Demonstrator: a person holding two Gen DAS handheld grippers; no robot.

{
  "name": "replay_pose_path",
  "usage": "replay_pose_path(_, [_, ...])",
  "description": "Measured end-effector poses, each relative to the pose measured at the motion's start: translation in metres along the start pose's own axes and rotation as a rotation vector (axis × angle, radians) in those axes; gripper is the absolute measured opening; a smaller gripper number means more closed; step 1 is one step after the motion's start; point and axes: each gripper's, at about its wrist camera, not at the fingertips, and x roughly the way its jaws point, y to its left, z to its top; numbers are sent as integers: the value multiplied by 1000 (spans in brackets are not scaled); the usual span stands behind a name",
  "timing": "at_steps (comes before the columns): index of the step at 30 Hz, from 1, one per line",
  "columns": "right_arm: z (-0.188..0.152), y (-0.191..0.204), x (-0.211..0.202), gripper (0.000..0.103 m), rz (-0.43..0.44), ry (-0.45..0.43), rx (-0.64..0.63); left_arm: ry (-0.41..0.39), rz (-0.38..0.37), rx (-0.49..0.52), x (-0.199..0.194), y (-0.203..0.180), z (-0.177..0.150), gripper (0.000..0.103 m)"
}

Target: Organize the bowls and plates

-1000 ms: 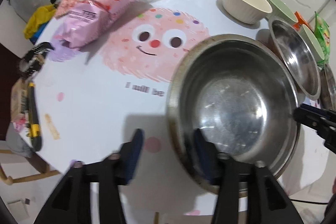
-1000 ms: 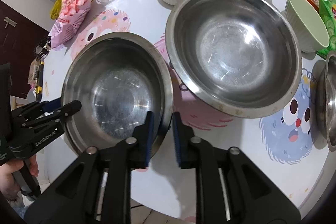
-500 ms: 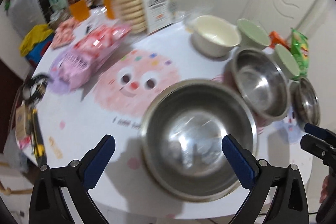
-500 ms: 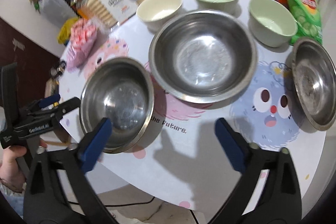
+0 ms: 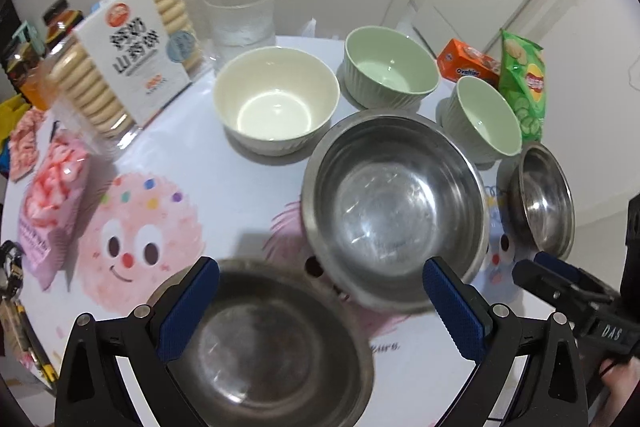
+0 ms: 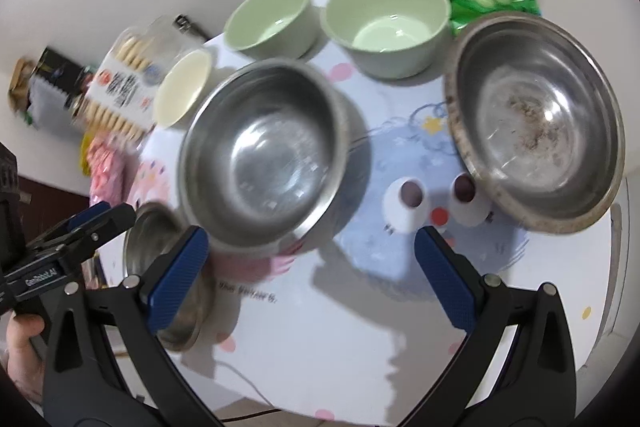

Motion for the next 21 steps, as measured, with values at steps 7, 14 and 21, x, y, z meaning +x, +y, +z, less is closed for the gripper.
replay_pose_path(7, [19,-1,17,103,-61,8,16,68,36,-5,30,0,18,103])
replay_pose_path(14, [28,-6,42,85,-75,76,5,122,35,-8,53,3,28,73])
replay_pose_path(21, [33,-3,60,65,-84,120,5,171,10,-29,69,10,29,44])
